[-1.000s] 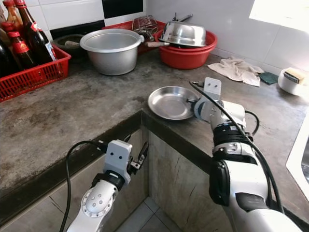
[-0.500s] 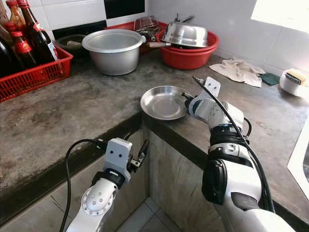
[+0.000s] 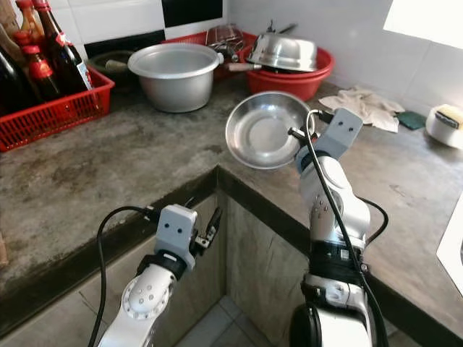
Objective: Kitchen organization
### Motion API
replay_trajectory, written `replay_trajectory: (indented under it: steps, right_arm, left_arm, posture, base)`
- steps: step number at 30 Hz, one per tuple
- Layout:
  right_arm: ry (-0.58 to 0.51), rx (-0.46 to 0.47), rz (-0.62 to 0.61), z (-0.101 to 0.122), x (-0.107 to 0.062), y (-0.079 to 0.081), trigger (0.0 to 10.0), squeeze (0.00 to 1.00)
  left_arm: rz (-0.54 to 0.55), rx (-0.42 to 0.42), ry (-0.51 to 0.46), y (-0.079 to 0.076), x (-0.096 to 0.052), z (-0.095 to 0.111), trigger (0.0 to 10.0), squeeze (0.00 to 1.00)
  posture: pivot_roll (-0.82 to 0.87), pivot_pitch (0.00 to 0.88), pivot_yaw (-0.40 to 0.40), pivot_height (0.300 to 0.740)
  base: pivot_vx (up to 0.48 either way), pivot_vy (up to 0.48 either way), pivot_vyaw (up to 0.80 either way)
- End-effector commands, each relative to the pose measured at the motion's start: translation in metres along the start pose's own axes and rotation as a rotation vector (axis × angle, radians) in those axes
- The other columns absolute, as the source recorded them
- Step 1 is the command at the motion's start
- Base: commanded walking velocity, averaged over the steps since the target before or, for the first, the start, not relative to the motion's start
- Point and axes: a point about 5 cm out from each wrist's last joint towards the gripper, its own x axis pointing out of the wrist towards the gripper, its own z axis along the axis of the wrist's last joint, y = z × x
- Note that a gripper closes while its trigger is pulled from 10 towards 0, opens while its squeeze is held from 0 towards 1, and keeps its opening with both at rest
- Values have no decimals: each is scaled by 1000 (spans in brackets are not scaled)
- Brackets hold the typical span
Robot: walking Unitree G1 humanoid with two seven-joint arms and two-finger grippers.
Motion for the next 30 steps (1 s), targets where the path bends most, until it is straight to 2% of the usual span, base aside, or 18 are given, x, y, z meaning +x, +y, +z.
replay_trajectory:
  steps: [1, 3, 6, 8, 9, 12, 14, 19, 23, 26, 30]
  right_arm:
    - [-100, -57, 33, 16, -7, 7, 0, 0]
    - [-196, -215, 55, 19, -27, 8, 0, 0]
    - [-222, -264, 64, 17, -36, 7, 0, 0]
    - [-258, -353, 51, 9, -56, 0, 0, 0]
    - [-258, -353, 51, 9, -56, 0, 0, 0]
    - [-295, -425, 52, 3, -76, -5, 0, 0]
    - [-325, -463, 65, 3, -83, -3, 0, 0]
    - [-348, -522, 93, 1, -88, 1, 0, 0]
    - [-321, -503, 64, -4, -89, -2, 0, 0]
    - [-325, -507, 50, -5, -89, -3, 0, 0]
    - [-344, -510, 48, -2, -86, 0, 0, 0]
  left_arm:
    - [-9, -3, -5, -1, 1, 0, 10000, 0]
    - [-6, -4, -16, 0, 2, 3, 10000, 0]
    - [-6, -6, -23, 0, 2, 5, 10000, 0]
    - [-5, -15, -40, 1, 3, 8, 10000, 0]
    - [-5, -15, -40, 1, 3, 8, 10000, 0]
    - [-10, -24, -57, 1, 3, 12, 10000, 0]
    - [-15, -28, -63, 0, 4, 13, 10000, 0]
    - [-29, -36, -81, -1, 5, 16, 10000, 0]
    - [-32, -35, -89, 0, 7, 17, 10000, 0]
    - [-48, 3, -100, 0, 9, 18, 10000, 0]
    - [-60, 15, -96, 0, 11, 16, 10000, 0]
  posture:
    - [168, 11, -65, 740]
    - [166, 5, -60, 740]
    - [166, 0, -56, 740]
    - [166, 0, -54, 740]
    - [166, 0, -54, 740]
    - [165, 0, -48, 740]
    - [163, 0, -41, 740]
    - [164, 0, -35, 740]
    - [158, 0, -32, 740]
    - [152, 0, -29, 740]
    - [145, 0, -24, 740]
  base:
    - [0, 0, 0]
    - [0, 0, 0]
    - [0, 0, 0]
    - [0, 0, 0]
    - [0, 0, 0]
    - [0, 0, 0]
    - [0, 0, 0]
    - [0, 0, 0]
    - [0, 0, -800]
    - [0, 0, -800]
    - [0, -446, -800]
